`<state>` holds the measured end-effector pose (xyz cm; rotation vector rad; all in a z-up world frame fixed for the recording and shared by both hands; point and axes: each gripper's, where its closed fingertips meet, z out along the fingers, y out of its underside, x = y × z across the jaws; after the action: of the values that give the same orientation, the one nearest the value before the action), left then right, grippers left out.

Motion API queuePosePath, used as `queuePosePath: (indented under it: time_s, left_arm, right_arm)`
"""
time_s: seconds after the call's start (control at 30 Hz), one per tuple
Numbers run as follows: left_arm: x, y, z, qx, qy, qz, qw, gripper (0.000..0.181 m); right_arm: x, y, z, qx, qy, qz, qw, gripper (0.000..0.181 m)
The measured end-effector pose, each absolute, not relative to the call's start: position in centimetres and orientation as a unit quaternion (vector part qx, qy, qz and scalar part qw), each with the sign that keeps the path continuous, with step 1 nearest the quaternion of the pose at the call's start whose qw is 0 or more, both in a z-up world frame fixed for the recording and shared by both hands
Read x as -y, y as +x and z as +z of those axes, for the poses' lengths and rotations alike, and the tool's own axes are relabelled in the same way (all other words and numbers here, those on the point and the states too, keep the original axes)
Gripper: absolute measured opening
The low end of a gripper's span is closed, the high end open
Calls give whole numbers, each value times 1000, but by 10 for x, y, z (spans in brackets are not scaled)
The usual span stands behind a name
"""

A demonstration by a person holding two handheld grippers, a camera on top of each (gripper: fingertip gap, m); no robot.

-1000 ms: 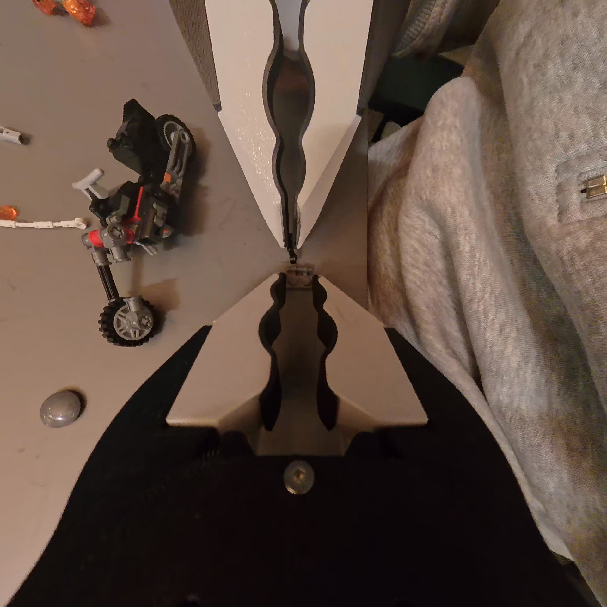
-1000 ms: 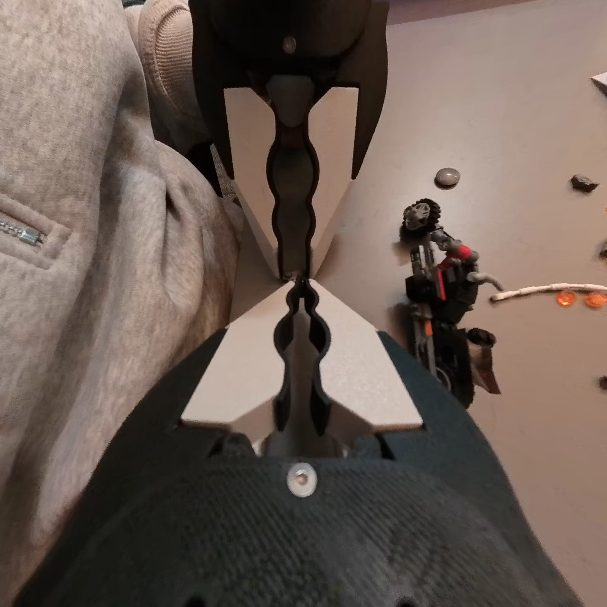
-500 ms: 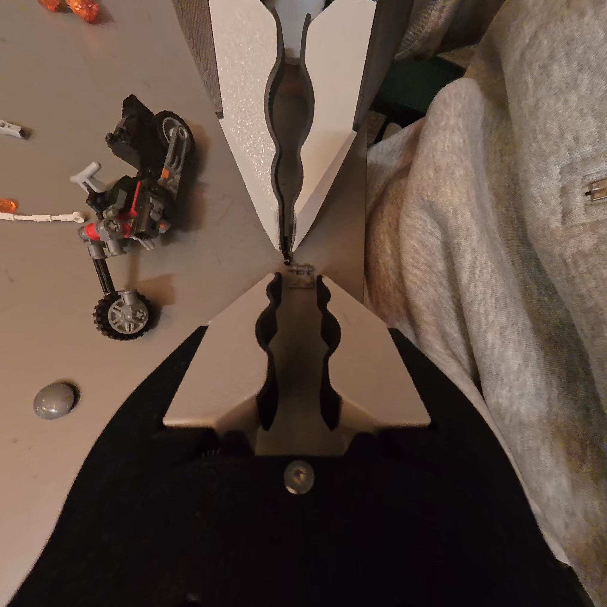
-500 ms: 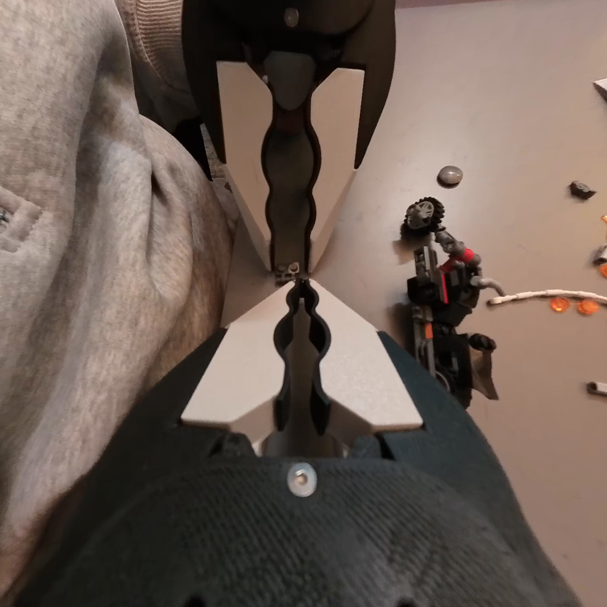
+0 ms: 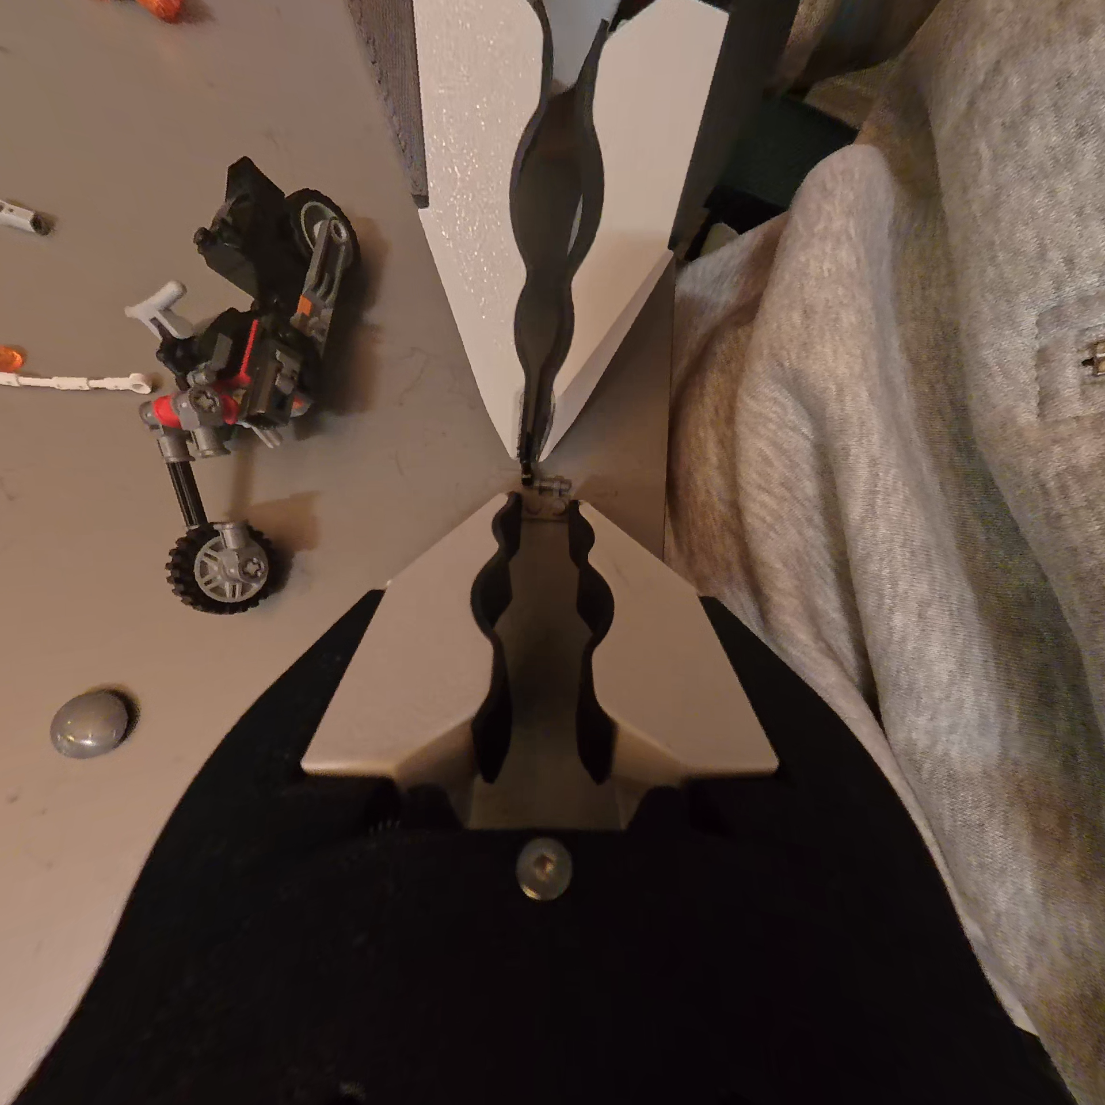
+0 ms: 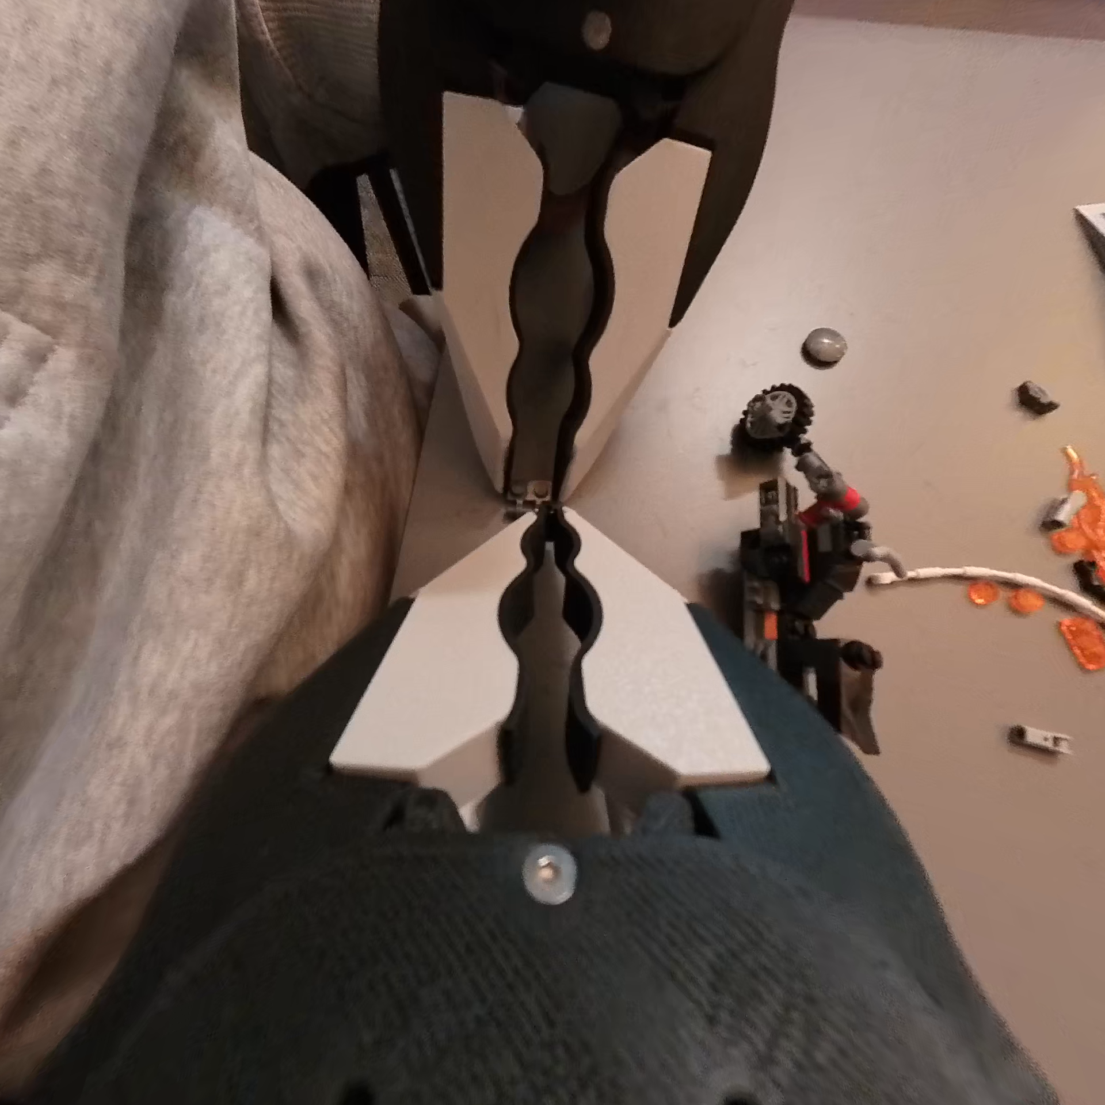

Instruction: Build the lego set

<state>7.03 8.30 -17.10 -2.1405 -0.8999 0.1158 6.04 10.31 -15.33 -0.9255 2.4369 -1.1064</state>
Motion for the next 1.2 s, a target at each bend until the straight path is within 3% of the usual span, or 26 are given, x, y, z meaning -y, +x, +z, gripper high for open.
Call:
queuePosePath:
  time_s: [0.73,1.2]
  left_arm:
    - [-83,70,-171,365,-840,37,401,15]
    - [-83,71,-171,364,-839,36,402,15]
  right_arm:
    - [-103,60,-161,-876,-338,-322,118,0]
    - [-95,59,-158,-872,-310,-355,133,3]
